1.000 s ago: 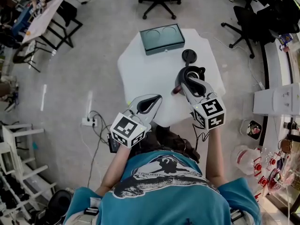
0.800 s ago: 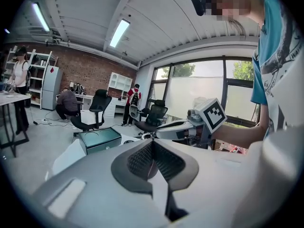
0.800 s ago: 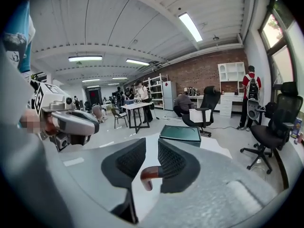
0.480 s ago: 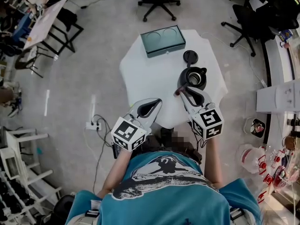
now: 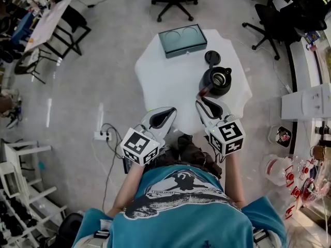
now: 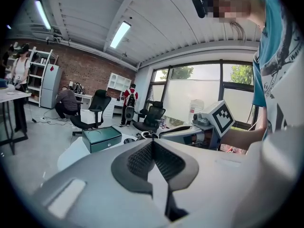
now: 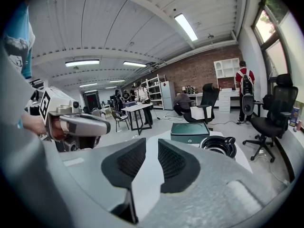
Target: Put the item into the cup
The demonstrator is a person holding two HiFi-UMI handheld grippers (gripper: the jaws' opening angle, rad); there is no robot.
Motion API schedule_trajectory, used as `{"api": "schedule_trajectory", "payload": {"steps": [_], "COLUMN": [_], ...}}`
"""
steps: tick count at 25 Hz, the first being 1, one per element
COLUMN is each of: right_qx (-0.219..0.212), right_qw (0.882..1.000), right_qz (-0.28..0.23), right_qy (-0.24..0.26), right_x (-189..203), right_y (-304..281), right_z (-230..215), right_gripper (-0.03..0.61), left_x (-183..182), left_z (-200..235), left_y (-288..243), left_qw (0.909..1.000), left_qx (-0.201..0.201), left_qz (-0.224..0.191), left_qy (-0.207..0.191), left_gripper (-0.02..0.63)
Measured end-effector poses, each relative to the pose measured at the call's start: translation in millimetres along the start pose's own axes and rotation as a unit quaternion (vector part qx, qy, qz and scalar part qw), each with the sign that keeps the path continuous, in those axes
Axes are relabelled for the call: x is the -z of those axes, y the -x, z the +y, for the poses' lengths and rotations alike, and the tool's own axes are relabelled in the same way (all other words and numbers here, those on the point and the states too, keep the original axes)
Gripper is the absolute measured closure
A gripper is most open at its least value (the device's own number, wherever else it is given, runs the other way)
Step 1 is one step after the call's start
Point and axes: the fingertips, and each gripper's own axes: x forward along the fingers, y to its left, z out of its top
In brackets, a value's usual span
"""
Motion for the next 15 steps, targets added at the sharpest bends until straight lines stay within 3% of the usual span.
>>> {"api": "schedule_trajectory", "payload": {"steps": [15], "right_qx": [-0.028], "right_qw": [0.999], "right_qz": [-0.012], "right_qy": [-0.023], "right_x": [14.2], "right_y": [14.3], "right_z": [104.4], "right_gripper": [0.495], "left_x": [21.0], "left_z": [-5.7], "left_y": [86.3], "left_qw": [0.9989], "left_qx": [-0.027], "left_qz": [-0.035], "left_qy": [0.015], "left_gripper": [0.614]}}
